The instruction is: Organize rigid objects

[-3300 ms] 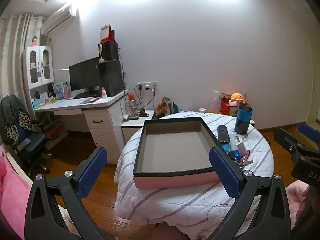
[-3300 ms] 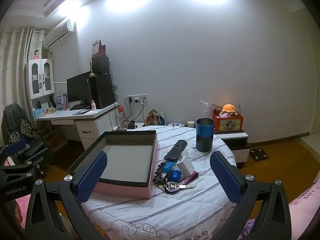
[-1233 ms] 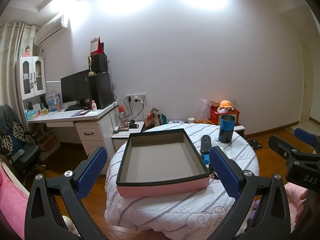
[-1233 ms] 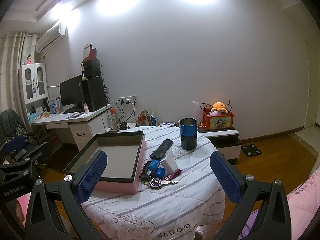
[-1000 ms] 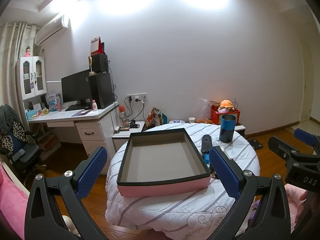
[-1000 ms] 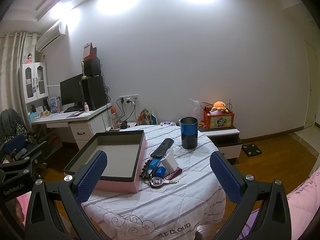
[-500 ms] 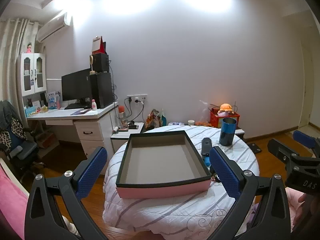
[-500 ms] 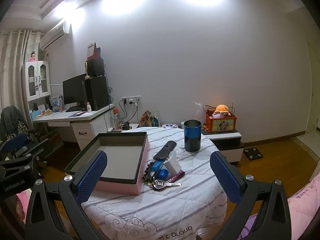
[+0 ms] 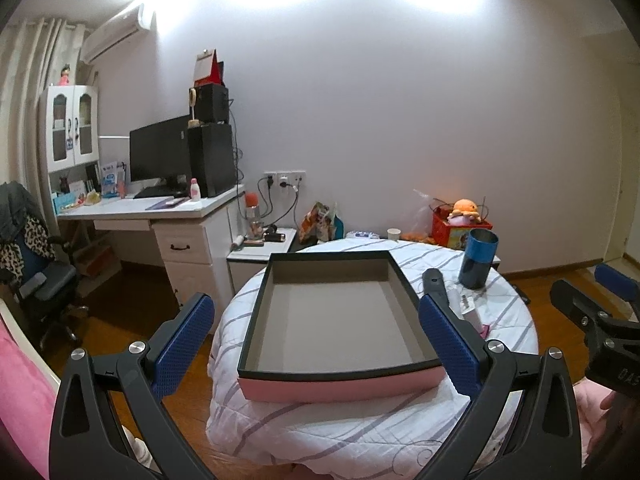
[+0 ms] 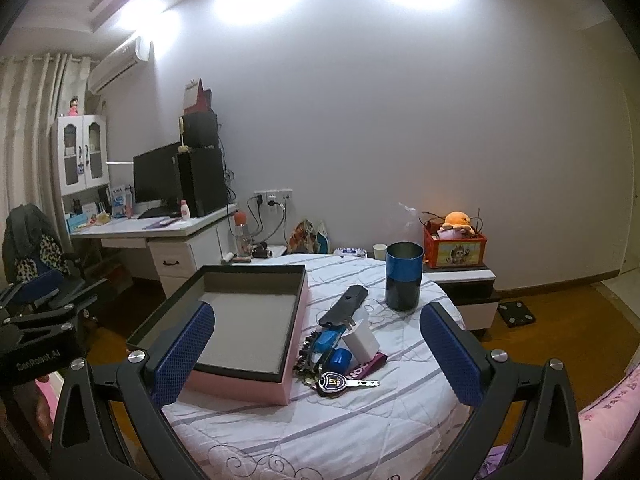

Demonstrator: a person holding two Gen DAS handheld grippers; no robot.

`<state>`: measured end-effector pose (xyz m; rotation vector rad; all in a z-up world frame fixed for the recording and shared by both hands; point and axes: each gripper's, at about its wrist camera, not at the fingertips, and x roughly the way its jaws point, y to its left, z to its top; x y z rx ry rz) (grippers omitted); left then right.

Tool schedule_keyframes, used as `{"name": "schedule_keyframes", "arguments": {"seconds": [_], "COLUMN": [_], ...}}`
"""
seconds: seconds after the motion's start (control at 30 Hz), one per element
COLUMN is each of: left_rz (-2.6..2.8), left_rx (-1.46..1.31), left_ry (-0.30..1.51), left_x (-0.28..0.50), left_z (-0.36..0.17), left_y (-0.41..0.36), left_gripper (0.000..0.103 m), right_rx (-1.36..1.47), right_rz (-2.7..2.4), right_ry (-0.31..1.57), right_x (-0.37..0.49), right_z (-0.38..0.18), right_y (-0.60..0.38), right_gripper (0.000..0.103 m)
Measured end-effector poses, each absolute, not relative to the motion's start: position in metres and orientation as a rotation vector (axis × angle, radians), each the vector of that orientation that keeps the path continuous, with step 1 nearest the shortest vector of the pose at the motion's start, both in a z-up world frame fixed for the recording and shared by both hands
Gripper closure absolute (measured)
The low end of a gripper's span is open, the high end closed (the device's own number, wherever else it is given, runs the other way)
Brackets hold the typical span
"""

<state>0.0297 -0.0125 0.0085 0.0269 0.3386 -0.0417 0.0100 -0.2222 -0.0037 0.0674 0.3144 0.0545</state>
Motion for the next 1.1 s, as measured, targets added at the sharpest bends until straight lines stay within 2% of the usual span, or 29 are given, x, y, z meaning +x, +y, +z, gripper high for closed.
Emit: {"name": "schedule_keyframes", "arguments": {"seconds": [1.1], "left_rz": [-0.053], "left_rx": [0.081], "left_ry": [0.381], "left_x": [0.082], "left_z": [0.033], "left_y": [-0.034], "left_gripper": [0.0], "right_rx": [0.052], "right_rz": [0.054], "right_ry": [0.395], "right_x": [0.073], "right_z": [0.027], "right_y": [-0.237], "right_gripper": [0.0]}}
